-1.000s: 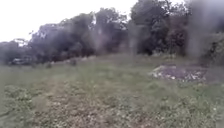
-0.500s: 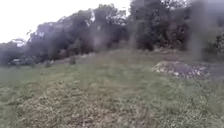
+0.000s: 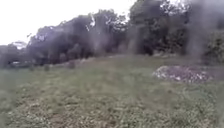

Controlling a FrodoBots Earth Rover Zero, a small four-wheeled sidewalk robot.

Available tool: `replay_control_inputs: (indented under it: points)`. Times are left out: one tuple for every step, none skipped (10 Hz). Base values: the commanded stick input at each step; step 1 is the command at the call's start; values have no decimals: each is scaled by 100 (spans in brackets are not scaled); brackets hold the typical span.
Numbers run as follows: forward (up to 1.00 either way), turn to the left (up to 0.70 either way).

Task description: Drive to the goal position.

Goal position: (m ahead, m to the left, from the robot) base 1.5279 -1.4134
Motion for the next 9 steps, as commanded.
replay_control_inputs:
  points:
    - [45,0]
    - [45,0]
    - [45,0]
    - [45,0]
    - [45,0]
    - [45,0]
    - [45,0]
    - [45,0]
    - [45,27]
